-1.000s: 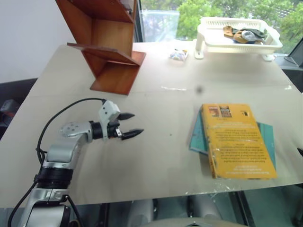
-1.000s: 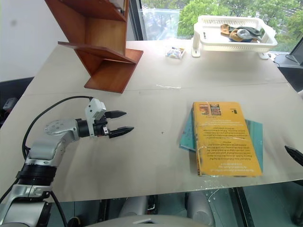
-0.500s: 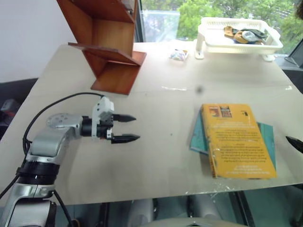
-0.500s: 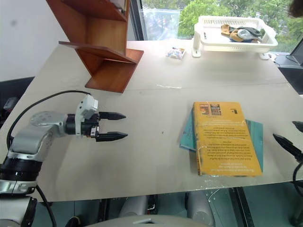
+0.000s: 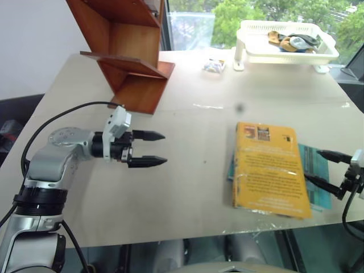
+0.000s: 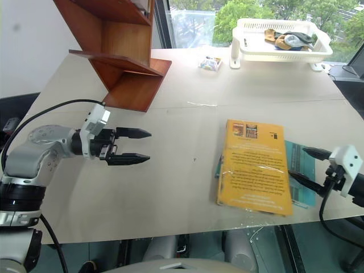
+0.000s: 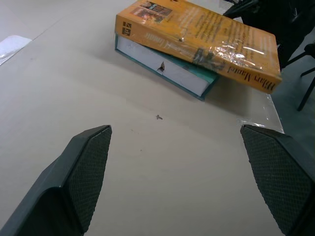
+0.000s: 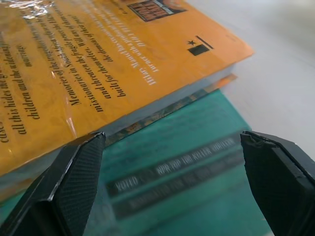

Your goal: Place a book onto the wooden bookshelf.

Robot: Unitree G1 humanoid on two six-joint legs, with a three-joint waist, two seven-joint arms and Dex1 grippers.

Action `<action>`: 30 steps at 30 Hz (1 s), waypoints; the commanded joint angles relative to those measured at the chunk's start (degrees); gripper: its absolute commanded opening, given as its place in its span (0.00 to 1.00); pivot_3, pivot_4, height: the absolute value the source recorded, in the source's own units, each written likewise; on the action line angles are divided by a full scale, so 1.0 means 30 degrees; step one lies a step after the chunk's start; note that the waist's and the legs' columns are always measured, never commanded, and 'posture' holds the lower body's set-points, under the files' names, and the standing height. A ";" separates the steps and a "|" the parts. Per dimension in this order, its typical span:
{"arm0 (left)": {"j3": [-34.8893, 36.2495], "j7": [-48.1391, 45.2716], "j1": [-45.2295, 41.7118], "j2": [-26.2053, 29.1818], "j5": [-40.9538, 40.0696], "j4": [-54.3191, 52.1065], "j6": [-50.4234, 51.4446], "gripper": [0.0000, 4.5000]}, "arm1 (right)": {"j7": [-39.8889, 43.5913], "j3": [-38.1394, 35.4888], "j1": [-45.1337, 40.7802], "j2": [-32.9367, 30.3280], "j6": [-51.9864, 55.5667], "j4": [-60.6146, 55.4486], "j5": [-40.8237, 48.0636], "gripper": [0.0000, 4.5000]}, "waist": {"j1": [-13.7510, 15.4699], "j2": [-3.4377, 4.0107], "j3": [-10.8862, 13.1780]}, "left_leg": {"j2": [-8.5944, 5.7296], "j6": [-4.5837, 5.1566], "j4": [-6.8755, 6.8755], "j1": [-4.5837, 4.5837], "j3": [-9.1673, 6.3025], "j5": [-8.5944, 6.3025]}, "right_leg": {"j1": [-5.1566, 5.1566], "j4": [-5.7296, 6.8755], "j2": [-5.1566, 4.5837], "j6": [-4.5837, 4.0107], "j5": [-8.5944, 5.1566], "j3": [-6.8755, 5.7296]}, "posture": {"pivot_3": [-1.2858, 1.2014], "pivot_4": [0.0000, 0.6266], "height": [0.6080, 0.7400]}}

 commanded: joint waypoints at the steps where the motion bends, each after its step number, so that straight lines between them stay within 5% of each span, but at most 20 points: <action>1: 0.0269 -0.0005 -0.0072 -0.0012 -0.0443 -0.0887 0.0135 0.99 | -0.0957 0.0119 -0.0365 -0.0256 0.0906 -0.1181 -0.0176 1.00 | 0.0002 0.0000 0.0000 | 0.0000 0.0000 0.0001 -0.0001 -0.0001 0.0000 | -0.0003 0.0003 0.0000 0.0000 0.0000 0.0001 | 0.52 0.24 1.00; 23: 0.0075 0.0064 0.0177 -0.0089 -0.0183 -0.0946 0.0342 0.99 | -0.1955 0.2648 -0.3166 0.0531 0.2096 -0.1203 -0.0658 1.00 | 0.0021 -0.0033 0.0020 | 0.0000 0.0001 0.0007 -0.0013 0.0009 0.0000 | -0.0017 0.0011 0.0001 -0.0001 0.0000 0.0005 | 0.52 0.24 1.00; 30: -0.0223 0.0972 0.0280 -0.0872 -0.0573 -0.1027 0.1577 0.99 | -0.1030 0.0600 -0.1989 -0.0173 0.1394 -0.0407 -0.0100 1.00 | 0.0103 -0.0038 0.0023 | -0.0002 0.0002 0.0007 -0.0014 0.0010 -0.0001 | -0.0016 0.0012 -0.0001 -0.0001 0.0000 0.0005 | 0.52 0.24 1.00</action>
